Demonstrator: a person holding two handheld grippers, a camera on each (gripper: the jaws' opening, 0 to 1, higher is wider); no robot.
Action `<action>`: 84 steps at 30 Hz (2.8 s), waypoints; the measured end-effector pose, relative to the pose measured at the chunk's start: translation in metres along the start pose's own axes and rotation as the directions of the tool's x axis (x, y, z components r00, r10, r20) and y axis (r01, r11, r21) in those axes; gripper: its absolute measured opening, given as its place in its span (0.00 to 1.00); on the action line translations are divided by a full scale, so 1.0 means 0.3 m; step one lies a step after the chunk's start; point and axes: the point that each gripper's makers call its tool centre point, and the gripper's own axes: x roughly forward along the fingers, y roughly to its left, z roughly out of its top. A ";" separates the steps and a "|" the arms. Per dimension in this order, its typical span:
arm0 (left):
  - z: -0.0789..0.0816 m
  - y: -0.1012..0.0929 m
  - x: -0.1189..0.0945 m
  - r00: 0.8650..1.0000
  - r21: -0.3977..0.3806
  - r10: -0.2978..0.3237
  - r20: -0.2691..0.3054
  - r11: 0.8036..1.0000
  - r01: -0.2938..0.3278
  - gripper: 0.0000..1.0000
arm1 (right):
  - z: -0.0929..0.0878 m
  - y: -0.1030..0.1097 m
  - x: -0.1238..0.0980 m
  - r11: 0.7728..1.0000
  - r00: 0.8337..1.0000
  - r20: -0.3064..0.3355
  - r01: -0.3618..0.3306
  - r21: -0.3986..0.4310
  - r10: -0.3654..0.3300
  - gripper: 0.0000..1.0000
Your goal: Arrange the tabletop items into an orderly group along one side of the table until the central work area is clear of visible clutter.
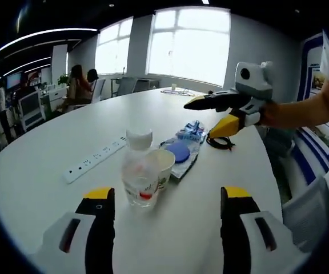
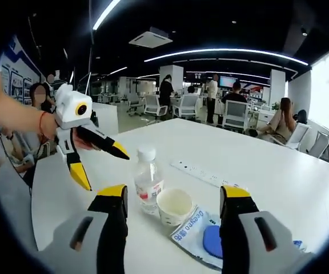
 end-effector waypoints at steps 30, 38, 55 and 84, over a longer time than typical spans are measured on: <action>0.118 -0.228 -0.073 0.994 -0.006 0.102 0.035 0.995 -0.102 0.82 | -0.059 -0.187 -0.450 0.994 0.994 0.000 0.110 -0.007 -0.110 0.70; 0.115 -0.312 -0.051 0.993 -0.011 0.116 0.036 0.993 -0.116 0.84 | -0.175 -0.249 -0.607 0.988 0.987 -0.045 0.153 0.011 -0.153 0.72; -0.018 -0.389 -0.024 0.985 -0.089 0.172 -0.011 0.981 -0.172 0.91 | -0.493 -0.290 -0.862 0.977 0.961 -0.203 0.206 0.060 -0.190 0.79; -0.157 -0.514 0.000 0.985 -0.181 0.156 -0.071 0.969 -0.166 0.92 | -0.624 -0.240 -0.882 0.977 0.948 -0.277 0.192 0.097 -0.159 0.78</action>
